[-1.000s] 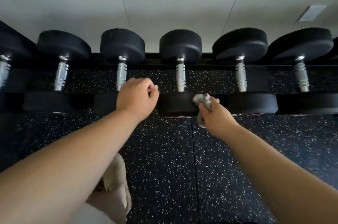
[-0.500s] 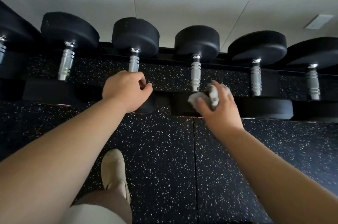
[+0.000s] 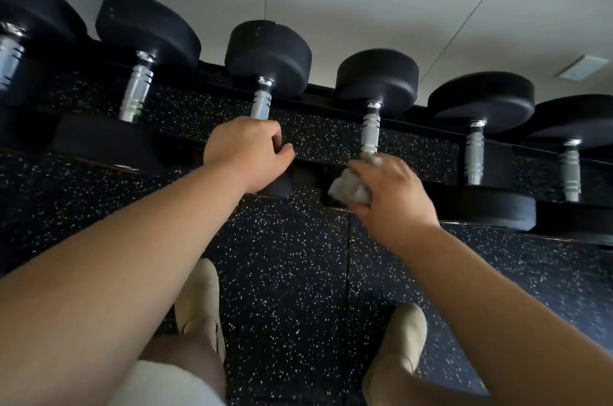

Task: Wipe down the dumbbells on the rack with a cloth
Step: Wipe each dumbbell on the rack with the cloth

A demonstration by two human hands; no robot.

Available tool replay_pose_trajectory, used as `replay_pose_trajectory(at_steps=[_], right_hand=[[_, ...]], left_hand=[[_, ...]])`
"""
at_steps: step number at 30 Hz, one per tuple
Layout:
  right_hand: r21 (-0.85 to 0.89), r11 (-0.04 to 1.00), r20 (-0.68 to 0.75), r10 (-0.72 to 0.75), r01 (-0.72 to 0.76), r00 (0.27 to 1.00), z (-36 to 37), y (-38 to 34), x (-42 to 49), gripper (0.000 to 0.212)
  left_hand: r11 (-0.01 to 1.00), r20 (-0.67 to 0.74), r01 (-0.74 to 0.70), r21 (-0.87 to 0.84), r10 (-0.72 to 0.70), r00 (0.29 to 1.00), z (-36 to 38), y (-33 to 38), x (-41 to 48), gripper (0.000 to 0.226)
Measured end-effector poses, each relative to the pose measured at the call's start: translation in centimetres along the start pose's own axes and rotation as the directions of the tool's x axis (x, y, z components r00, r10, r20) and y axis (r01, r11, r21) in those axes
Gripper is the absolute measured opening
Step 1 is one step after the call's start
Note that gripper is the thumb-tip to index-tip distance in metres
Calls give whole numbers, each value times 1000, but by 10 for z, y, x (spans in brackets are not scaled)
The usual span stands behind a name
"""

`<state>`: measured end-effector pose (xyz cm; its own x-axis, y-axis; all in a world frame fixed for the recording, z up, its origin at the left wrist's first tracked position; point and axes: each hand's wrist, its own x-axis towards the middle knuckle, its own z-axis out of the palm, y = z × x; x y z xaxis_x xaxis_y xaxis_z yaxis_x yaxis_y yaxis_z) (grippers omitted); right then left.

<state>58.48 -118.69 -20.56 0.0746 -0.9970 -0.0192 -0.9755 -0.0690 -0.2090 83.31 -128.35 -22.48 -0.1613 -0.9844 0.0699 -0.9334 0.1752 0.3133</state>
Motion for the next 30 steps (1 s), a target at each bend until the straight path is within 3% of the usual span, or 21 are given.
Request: replay_pose_trajectory(at_steps=[3, 5, 7, 9, 12, 15, 16, 18, 20, 22, 24, 25, 27, 30], right_hand=[[332, 871, 33, 374, -363, 927, -7, 25, -12, 44], [363, 842, 25, 420, -399, 907, -4, 25, -15, 42], [298, 900, -48, 347, -318, 937, 1, 11, -9, 46], [130, 980, -142, 171, -153, 975, 2, -13, 6, 44], [-74, 990, 17, -122, 123, 992, 12, -53, 32, 27], [-197, 918, 277, -283, 343, 918, 27, -66, 43, 34], [-226, 895, 268, -323, 385, 908, 27, -59, 42, 34], [-177, 909, 109, -362, 377, 926, 17, -35, 29, 24], [-59, 964, -62, -262, 259, 963, 1, -5, 13, 20], [84, 996, -51, -14, 18, 999, -21, 23, 0, 19], [285, 908, 27, 314, -308, 949, -31, 47, -4, 21], [376, 839, 60, 401, -393, 914, -28, 52, -4, 23], [453, 816, 14, 397, -360, 918, -14, 41, -2, 27], [415, 905, -117, 152, -90, 981, 11, 6, 2, 37]], left_hand=[[1000, -4, 11, 3, -11, 1000, 1, 0, 0, 34], [1000, 9, 22, 13, -22, 1000, -1, 2, 0, 32], [999, 24, 33, 40, -34, 999, -2, 3, 0, 30], [997, 31, 40, 67, -42, 999, -3, 5, 0, 28], [996, 30, 39, 84, -41, 999, -2, 6, 1, 26], [997, 31, 42, 66, -44, 999, -3, 8, 1, 22], [997, 25, 40, 67, -41, 999, -3, 7, 1, 21], [997, 15, 34, 67, -35, 999, -4, 6, 0, 21], [997, 14, 25, 70, -26, 1000, -4, 7, -1, 23], [997, 18, 28, 68, -30, 999, -4, 8, 0, 24], [997, 21, 51, 54, -52, 998, -3, 7, 0, 24], [997, 24, 58, 48, -60, 998, -3, 7, 0, 25], [997, 36, 63, 44, -64, 997, -3, 7, 0, 25], [998, 40, 45, 44, -47, 998, -5, 8, 0, 24]])
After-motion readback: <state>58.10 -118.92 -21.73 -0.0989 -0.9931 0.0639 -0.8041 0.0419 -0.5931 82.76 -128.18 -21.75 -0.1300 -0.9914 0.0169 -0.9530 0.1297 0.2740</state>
